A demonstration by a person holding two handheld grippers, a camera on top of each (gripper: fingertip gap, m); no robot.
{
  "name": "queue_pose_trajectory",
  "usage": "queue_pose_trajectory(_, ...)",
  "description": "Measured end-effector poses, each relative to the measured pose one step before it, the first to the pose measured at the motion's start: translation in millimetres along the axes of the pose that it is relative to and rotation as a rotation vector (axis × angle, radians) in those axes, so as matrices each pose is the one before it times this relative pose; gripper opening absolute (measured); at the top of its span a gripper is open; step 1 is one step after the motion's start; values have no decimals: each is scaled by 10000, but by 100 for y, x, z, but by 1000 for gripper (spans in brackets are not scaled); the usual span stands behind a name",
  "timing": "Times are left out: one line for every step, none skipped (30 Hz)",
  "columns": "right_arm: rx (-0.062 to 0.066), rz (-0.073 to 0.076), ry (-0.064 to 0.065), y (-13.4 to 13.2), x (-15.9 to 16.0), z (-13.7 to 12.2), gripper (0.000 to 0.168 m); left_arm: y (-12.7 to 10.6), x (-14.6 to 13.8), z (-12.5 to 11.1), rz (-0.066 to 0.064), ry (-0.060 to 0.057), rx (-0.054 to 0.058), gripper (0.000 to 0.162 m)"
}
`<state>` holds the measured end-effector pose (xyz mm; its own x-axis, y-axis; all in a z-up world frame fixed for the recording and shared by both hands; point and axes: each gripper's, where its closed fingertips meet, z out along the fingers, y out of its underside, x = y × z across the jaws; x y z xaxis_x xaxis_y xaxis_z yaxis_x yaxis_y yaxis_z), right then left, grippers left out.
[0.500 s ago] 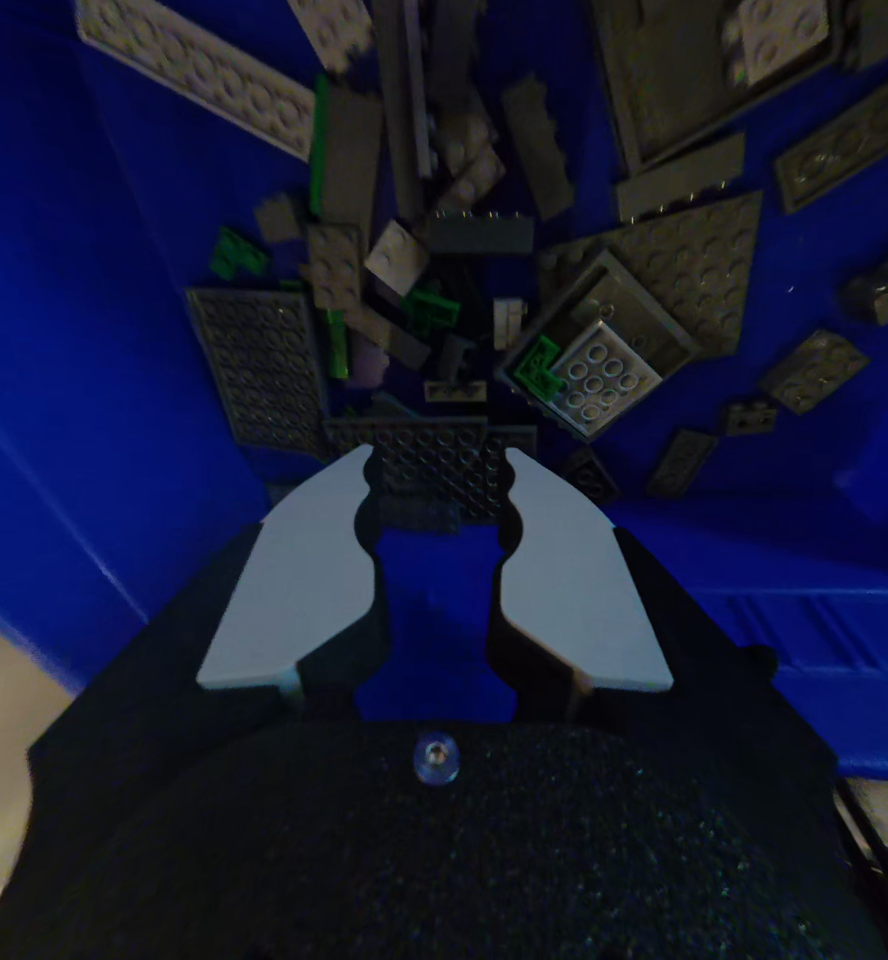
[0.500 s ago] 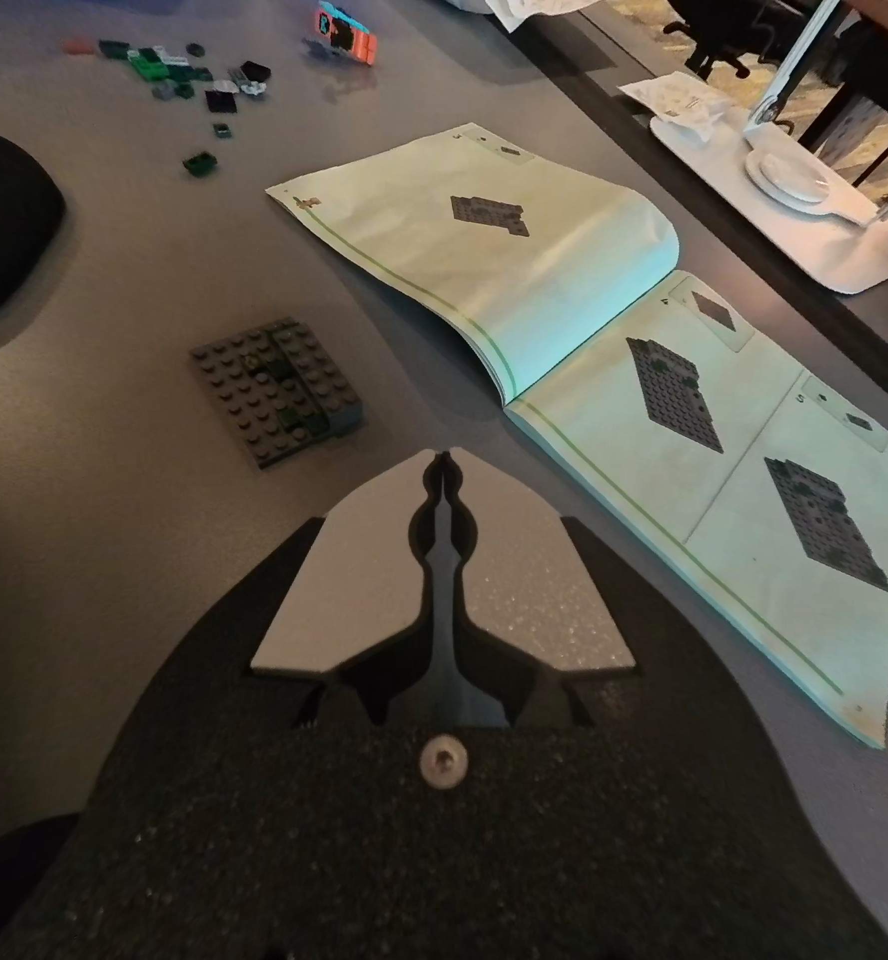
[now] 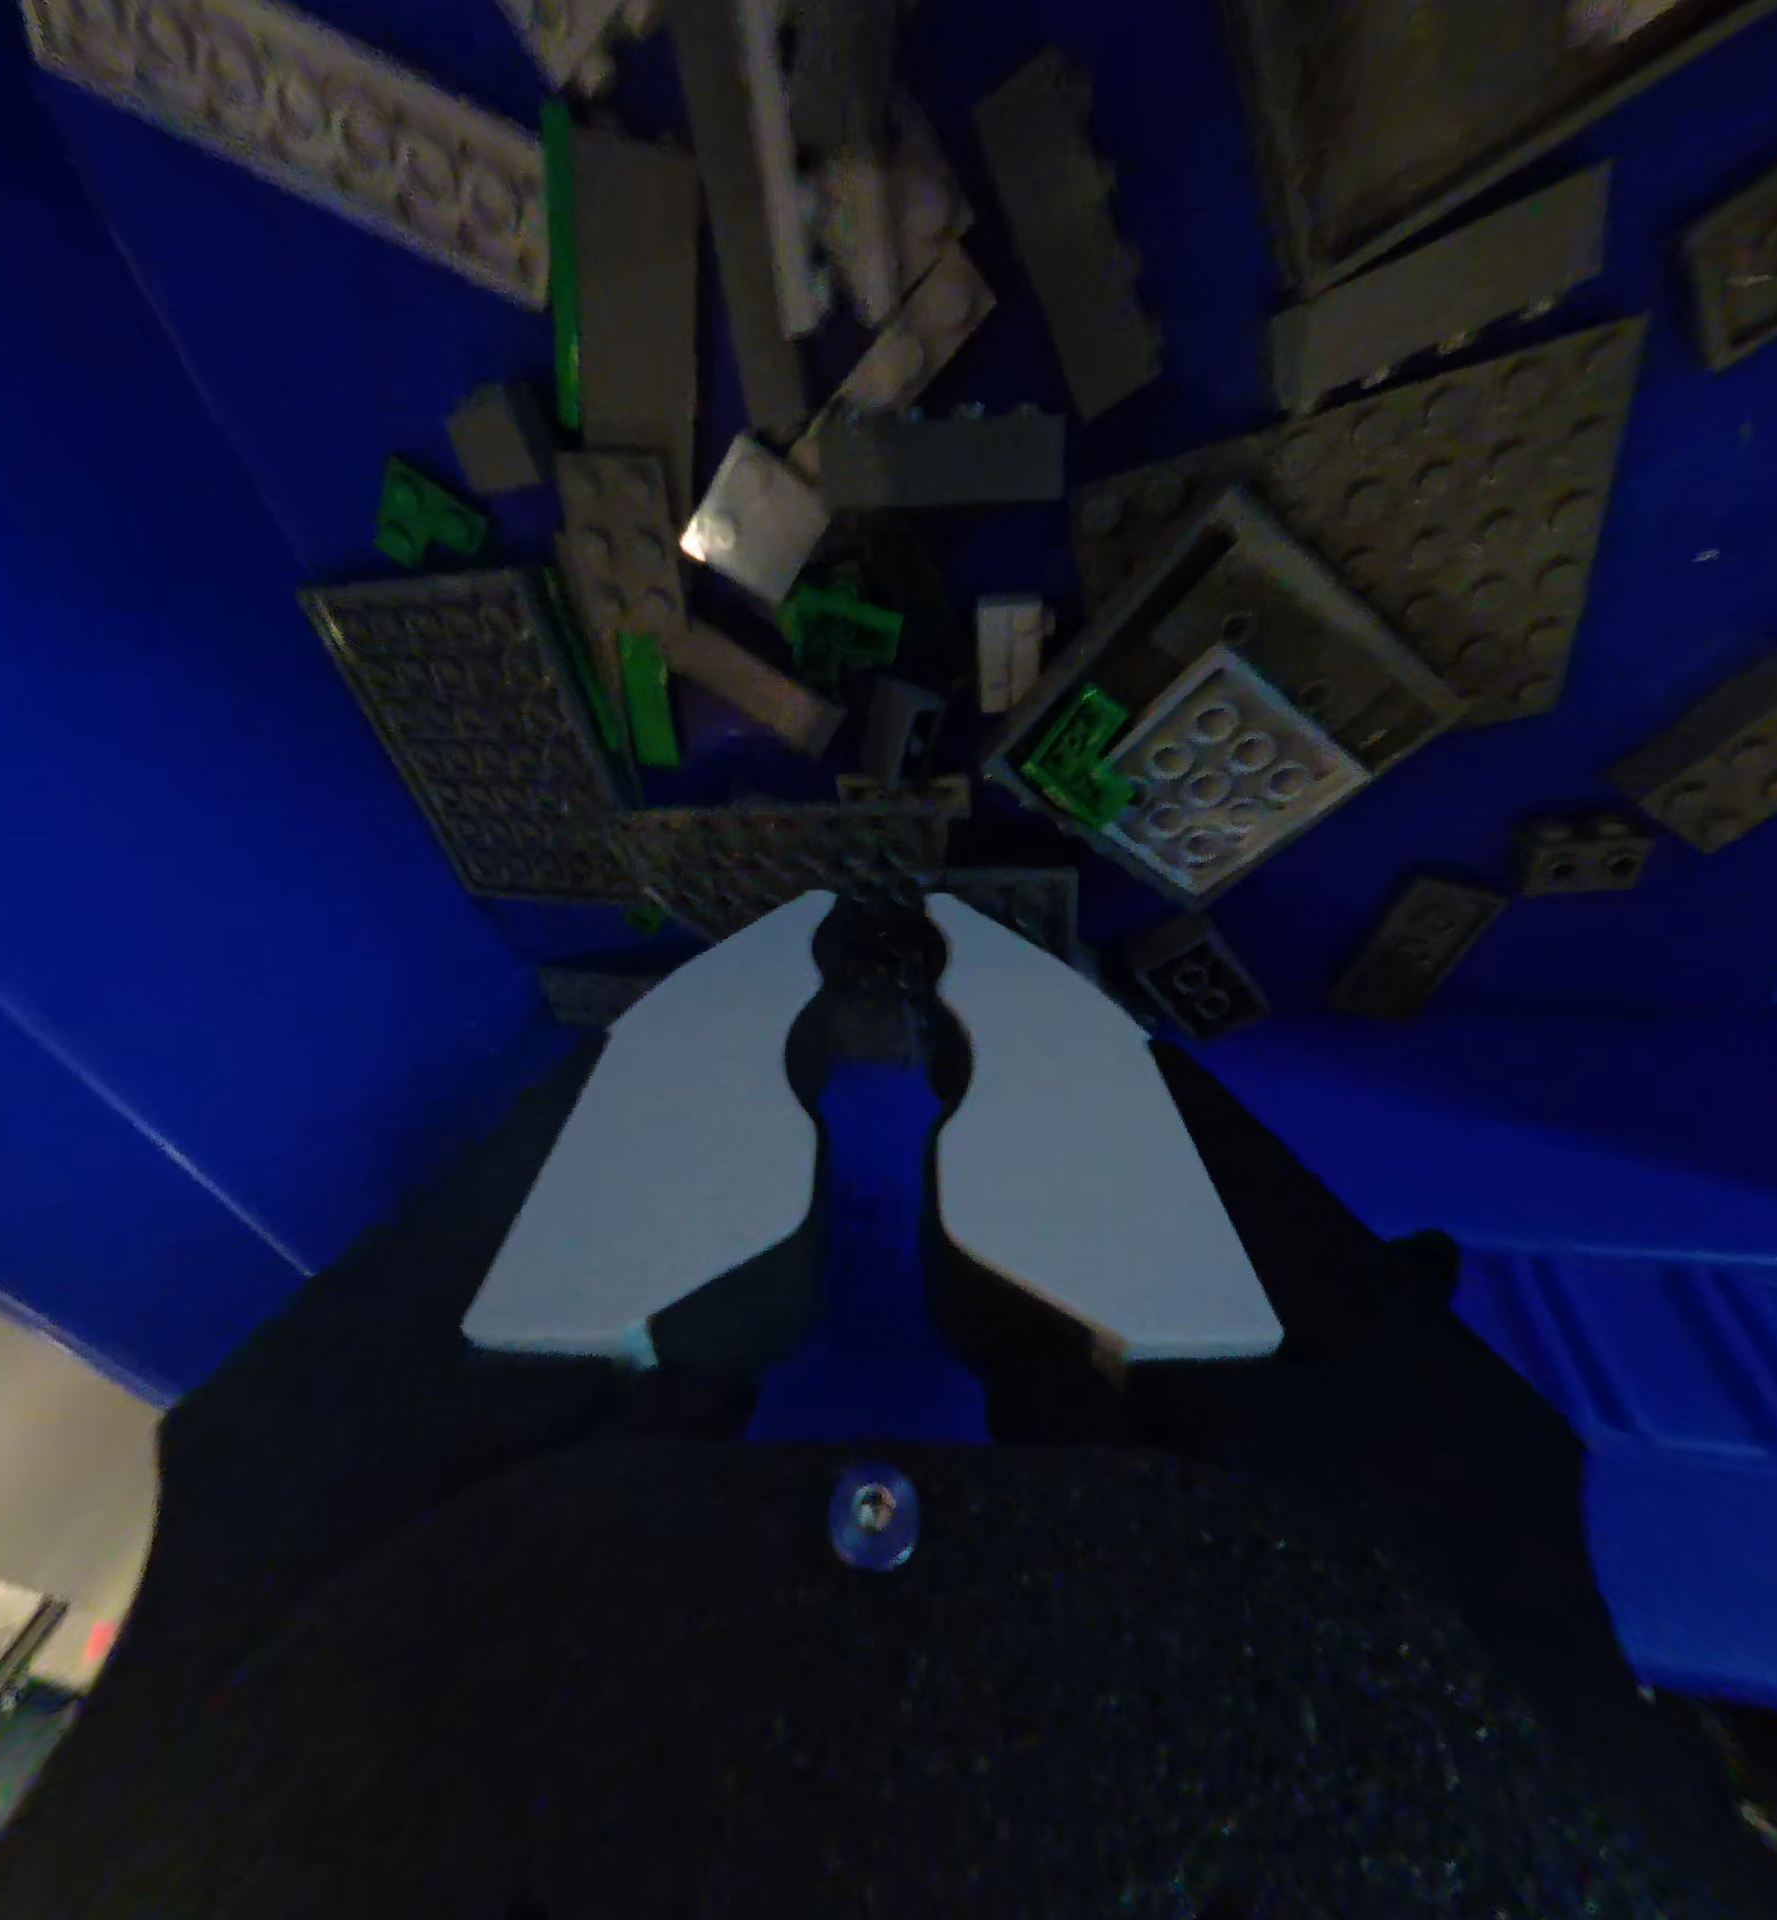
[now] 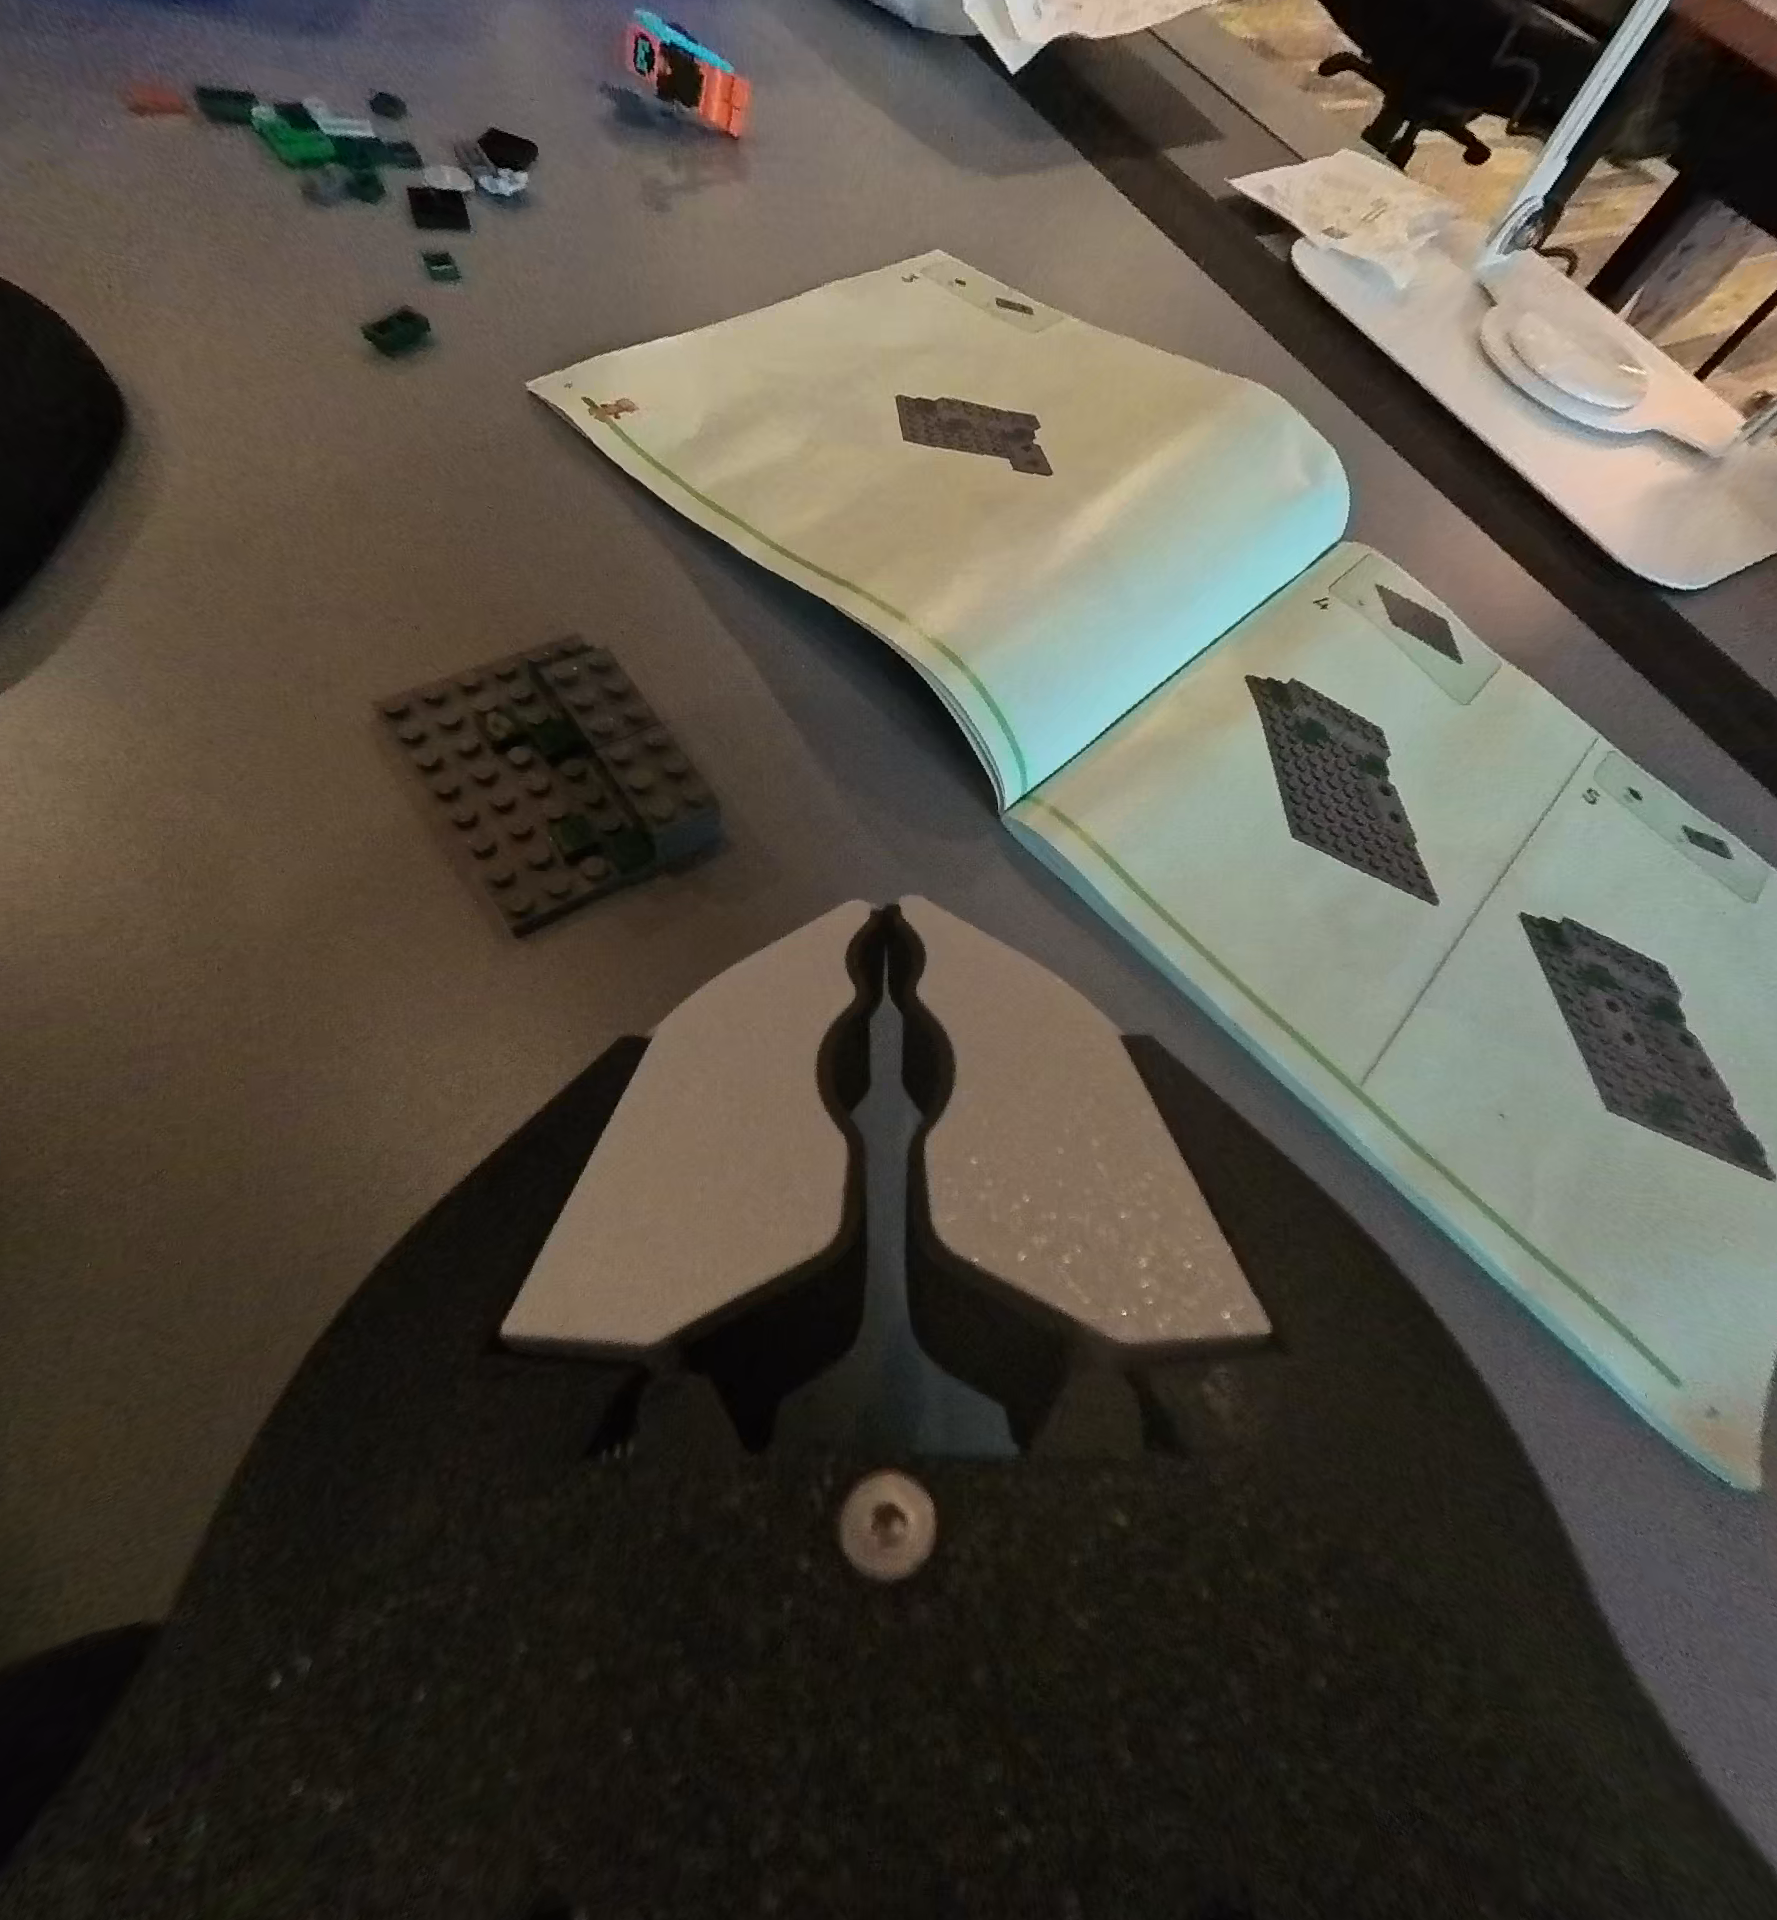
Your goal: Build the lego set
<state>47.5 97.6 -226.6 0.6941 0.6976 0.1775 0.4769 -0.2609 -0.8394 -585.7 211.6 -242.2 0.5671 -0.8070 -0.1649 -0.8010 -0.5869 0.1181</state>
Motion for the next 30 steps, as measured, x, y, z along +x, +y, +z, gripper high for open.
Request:
queue_pose_trajectory(12, -9, 0, -22, 3, -21, 0, -385, 8, -199, 53, -97, 190, 11)
queue_pose_trajectory(27, -5, 4, -44, 9, -44, 0, -325, 13, -287, 48, -75, 168, 8)
queue_pose_trajectory(42, -2, 5, -70, 5, -63, 0, -350, -81, -372, 55, -127, 199, 5)
queue_pose_trajectory(40, 1, 6, -68, 3, -64, 0, -417, -107, -483, 68, -136, 245, 2)
queue_pose_trajectory(29, 3, 3, -43, 10, -48, 0, -429, -166, -550, 41, -138, 246, 2)
queue_pose_trajectory(13, 11, -7, -11, 6, -12, 0, -451, -107, -584, 11, -65, 250, 2)
queue_pose_trajectory(3, 12, -17, 4, -11, 15, 0, -474, -163, -602, 12, -94, 260, 2)
queue_pose_trajectory(-3, 2, -14, 12, -17, 26, 0, -535, -98, -596, 24, -51, 286, 2)
queue_pose_trajectory(-16, -4, -11, 30, -11, 52, 0, -572, -3, -569, 7, 24, 299, 1)
queue_pose_trajectory(-22, -3, -11, 30, -9, 42, 0, -593, 17, -480, -1, 42, 297, 1)
queue_pose_trajectory(-21, -2, -9, 40, -17, 42, 0, -600, 37, -332, 5, 56, 294, 2)
queue_pose_trajectory(-20, -1, -5, 38, -13, 42, 0, -583, 94, -148, -20, 86, 286, 2)
queue_pose_trajectory(-17, -3, 1, 41, -2, 15, 0, -564, 183, 21, -29, 130, 278, 2)
queue_pose_trajectory(-7, -7, 7, 7, 1, -6, 0, -513, 271, 173, -2, 153, 245, 2)
queue_pose_trajectory(6, -5, 14, -6, 17, -20, 0, -320, 205, 279, 7, 88, 116, 2)
queue_pose_trajectory(11, 7, 14, -16, 16, -27, 0, -171, 172, 365, 32, 31, 20, 2)
queue_pose_trajectory(8, 16, 4, -13, 18, -21, 0, -95, 254, 371, 57, 82, -10, 3)
queue_pose_trajectory(3, 7, -2, -15, 1, 4, 0, -93, 272, 366, 42, 87, 6, 4)
queue_pose_trajectory(-4, -10, -4, 4, -14, 13, 0, -72, 250, 330, 16, 89, 11, 6)
queue_pose_trajectory(-12, -14, -11, 22, -37, 29, 0, 40, 238, 295, 0, 82, -43, 8)
queue_pose_trajectory(-17, -7, -18, 24, -39, 56, 0, 118, 157, 233, 8, 46, -83, 10)
queue_pose_trajectory(-14, -2, -18, 23, -34, 35, 0, 131, 68, 136, 19, -11, -65, 13)
queue_pose_trajectory(-15, -1, -14, 23, -21, 41, 0, 198, 59, 12, 21, -1, -84, 15)
queue_pose_trajectory(-16, -6, -3, 25, -9, 17, 0, 308, 55, -84, -9, 17, -126, 19)
queue_pose_trajectory(-6, -8, 6, 5, 0, -5, 0, 522, 50, -168, -46, 21, -228, 23)
queue_pose_trajectory(5, 4, 5, -5, 19, -13, 0, 800, -18, -190, -52, -17, -386, 28)
queue_pose_trajectory(9, 18, -3, -1, 11, -3, 0, 984, -162, -132, -9, -122, -482, 30)
queue_pose_trajectory(6, 19, -6, 10, 11, 6, 0, 920, -27, -20, -20, -54, -414, 32)
queue_pose_trajectory(4, 12, -6, 13, 16, 22, 0, 848, 322, 117, -126, 182, -380, 34)
queue_pose_trajectory(7, 5, -11, -1, 2, 18, 0, 867, 254, 270, -137, 120, -448, 35)
